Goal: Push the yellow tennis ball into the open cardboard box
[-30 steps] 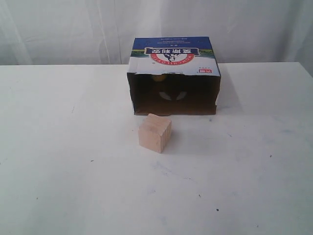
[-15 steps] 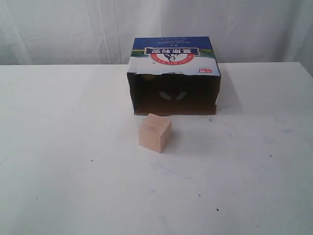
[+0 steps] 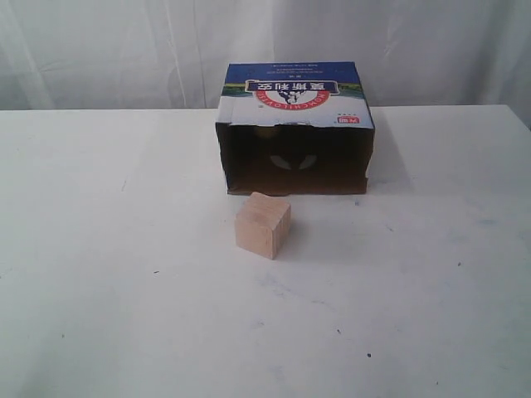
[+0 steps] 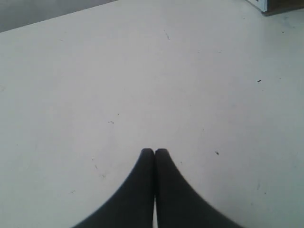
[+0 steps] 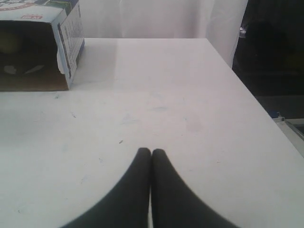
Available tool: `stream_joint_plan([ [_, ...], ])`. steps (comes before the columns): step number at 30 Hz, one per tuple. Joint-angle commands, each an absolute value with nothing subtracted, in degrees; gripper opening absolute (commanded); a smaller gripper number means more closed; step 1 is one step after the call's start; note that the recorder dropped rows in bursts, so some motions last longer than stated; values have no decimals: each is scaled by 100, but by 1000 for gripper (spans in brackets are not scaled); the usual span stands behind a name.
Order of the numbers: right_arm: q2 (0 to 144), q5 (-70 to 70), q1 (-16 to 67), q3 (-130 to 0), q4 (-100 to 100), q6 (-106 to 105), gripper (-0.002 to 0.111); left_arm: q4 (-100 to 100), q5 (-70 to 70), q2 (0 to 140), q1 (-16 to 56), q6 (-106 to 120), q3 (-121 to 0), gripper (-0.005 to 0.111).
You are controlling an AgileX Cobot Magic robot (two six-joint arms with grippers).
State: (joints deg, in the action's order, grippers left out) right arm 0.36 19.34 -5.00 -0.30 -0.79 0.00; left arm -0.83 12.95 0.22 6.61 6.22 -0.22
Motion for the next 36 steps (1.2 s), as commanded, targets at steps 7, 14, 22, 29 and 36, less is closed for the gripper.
stream_joint_plan([
  [7, 0, 1929, -525, 0, -83, 33, 0, -154, 1293, 0, 637, 158, 0, 0],
  [14, 0, 1929, -525, 0, -83, 33, 0, -154, 1293, 0, 637, 158, 0, 0],
  [22, 0, 1929, -525, 0, -83, 33, 0, -154, 1293, 0, 637, 158, 0, 0],
  [29, 0, 1929, -525, 0, -83, 33, 0, -154, 1360, 0, 637, 157, 0, 0],
  [36, 0, 1929, -525, 0, -83, 33, 0, -154, 1360, 0, 637, 157, 0, 0],
])
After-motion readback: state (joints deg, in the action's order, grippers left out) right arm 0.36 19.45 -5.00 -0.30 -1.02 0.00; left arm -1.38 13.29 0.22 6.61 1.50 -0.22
